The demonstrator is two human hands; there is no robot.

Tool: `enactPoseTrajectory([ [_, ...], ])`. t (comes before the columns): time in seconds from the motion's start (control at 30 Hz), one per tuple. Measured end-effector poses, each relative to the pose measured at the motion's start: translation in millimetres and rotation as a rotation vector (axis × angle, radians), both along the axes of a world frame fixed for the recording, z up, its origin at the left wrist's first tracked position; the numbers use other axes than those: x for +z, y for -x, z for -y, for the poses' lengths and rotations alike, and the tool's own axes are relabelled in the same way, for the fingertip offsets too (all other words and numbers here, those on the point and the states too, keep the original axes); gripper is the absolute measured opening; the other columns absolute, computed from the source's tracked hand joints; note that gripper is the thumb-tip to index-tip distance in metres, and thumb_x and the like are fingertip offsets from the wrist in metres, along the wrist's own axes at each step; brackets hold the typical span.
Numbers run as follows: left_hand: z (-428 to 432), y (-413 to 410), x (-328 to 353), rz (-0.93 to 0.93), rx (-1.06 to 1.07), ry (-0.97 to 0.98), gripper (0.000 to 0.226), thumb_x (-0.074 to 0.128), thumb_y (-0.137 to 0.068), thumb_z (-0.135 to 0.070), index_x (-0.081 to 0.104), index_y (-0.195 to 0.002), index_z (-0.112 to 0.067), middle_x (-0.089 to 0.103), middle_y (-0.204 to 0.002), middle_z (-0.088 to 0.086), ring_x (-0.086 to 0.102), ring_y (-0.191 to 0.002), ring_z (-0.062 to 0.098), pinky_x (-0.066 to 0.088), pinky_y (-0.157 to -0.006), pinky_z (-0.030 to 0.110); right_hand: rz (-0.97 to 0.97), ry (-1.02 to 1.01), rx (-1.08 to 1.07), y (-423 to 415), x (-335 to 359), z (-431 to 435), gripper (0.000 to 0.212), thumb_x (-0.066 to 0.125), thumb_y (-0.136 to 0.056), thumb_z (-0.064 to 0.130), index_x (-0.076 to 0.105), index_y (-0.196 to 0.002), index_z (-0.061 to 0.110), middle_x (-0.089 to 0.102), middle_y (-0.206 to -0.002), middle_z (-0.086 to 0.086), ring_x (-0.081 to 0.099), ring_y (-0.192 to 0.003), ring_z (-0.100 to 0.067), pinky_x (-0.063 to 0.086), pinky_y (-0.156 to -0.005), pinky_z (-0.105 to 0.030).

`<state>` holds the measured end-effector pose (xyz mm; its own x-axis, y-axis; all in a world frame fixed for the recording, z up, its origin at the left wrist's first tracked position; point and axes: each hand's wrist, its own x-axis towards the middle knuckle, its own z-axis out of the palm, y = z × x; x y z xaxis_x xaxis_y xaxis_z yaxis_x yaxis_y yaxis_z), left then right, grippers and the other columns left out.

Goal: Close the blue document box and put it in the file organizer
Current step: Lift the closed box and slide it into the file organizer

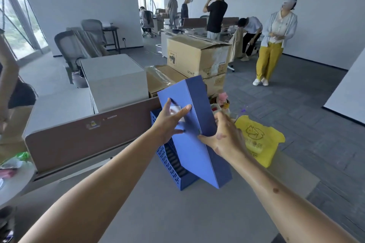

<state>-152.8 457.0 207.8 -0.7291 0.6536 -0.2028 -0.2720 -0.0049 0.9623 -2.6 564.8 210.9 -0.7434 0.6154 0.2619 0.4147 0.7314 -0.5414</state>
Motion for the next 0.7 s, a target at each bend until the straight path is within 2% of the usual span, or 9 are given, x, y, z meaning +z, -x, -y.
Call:
enactPoseTrajectory([
  [0.07,0,8,1,-0.030,0.011,-0.008,0.108,0.079,-0.072,-0.045,0.008,-0.153,-0.041,0.005,-0.165,-0.001,0.023,-0.148,0.031,0.053,-0.090,0.048,-0.025,0.006,0.015,10,-4,-2,0.069,0.074,-0.063,0.058,0.046,-0.115,0.022,0.060,-0.111,0.005,0.062,-0.093,-0.027,0.050,-0.067,-0.038],
  [0.13,0,16,0,-0.060,0.012,-0.016,0.108,0.080,-0.072,-0.043,0.009,-0.153,-0.041,0.004,-0.165,-0.003,0.024,-0.148,0.026,0.051,-0.097,0.051,-0.048,0.014,0.035,19,-11,-3,0.064,0.077,-0.066,0.053,0.042,-0.109,0.020,0.057,-0.105,0.005,0.057,-0.085,-0.025,0.038,-0.053,-0.031],
  [0.23,0,26,-6,-0.121,0.016,-0.010,0.104,0.079,-0.076,-0.037,0.010,-0.153,-0.042,0.002,-0.165,-0.005,0.022,-0.149,0.023,0.046,-0.103,0.057,-0.083,0.009,0.063,30,-24,-4,0.059,0.080,-0.069,0.042,0.033,-0.099,0.021,0.048,-0.095,0.003,0.047,-0.075,-0.021,0.026,-0.048,-0.025],
  [0.33,1,32,-16,-0.190,0.028,-0.001,0.104,0.079,-0.078,-0.032,0.009,-0.153,-0.043,0.019,-0.161,-0.008,0.033,-0.142,0.021,0.045,-0.105,0.055,-0.116,0.066,0.080,39,-43,-6,0.058,0.082,-0.071,0.033,0.031,-0.096,0.018,0.042,-0.084,-0.001,0.039,-0.064,-0.019,0.028,-0.047,-0.029],
  [0.4,2,34,-24,-0.267,0.027,0.030,0.107,0.081,-0.075,-0.034,0.008,-0.153,-0.045,0.040,-0.137,-0.022,0.050,-0.123,0.017,0.044,-0.106,0.054,-0.148,0.106,0.114,44,-57,-7,0.058,0.083,-0.071,0.028,0.033,-0.096,0.015,0.043,-0.085,-0.007,0.039,-0.067,-0.022,0.035,-0.052,-0.036],
  [0.43,2,34,-29,-0.305,0.023,0.043,0.111,0.084,-0.071,-0.039,0.008,-0.152,-0.047,0.035,-0.134,-0.031,0.051,-0.123,0.015,0.042,-0.108,0.054,-0.164,0.124,0.132,46,-64,-8,0.058,0.083,-0.071,0.027,0.034,-0.098,0.014,0.046,-0.089,-0.010,0.042,-0.071,-0.025,0.039,-0.056,-0.038],
  [0.5,3,35,-40,-0.358,0.023,0.040,0.119,0.086,-0.059,-0.050,0.009,-0.150,-0.050,0.017,-0.141,-0.038,0.030,-0.146,0.017,0.032,-0.116,0.049,-0.202,0.173,0.165,50,-80,-9,0.057,0.083,-0.071,0.027,0.036,-0.101,0.013,0.049,-0.096,-0.012,0.048,-0.080,-0.029,0.044,-0.061,-0.038],
  [0.6,4,33,-56,-0.438,0.045,0.025,0.120,0.084,-0.057,-0.052,0.010,-0.151,-0.049,0.006,-0.136,-0.052,0.009,-0.152,0.013,0.022,-0.120,0.039,-0.263,0.248,0.167,54,-105,-9,0.055,0.081,-0.070,0.030,0.039,-0.102,0.013,0.049,-0.101,-0.005,0.051,-0.088,-0.026,0.046,-0.062,-0.030],
  [0.7,5,32,-69,-0.462,0.038,0.020,0.117,0.085,-0.060,-0.043,0.009,-0.149,-0.052,0.005,-0.137,-0.053,0.009,-0.151,0.011,0.036,-0.106,0.034,-0.295,0.349,0.147,57,-129,-7,0.053,0.080,-0.070,0.032,0.039,-0.100,0.016,0.050,-0.101,-0.003,0.057,-0.090,-0.026,0.054,-0.070,-0.044],
])
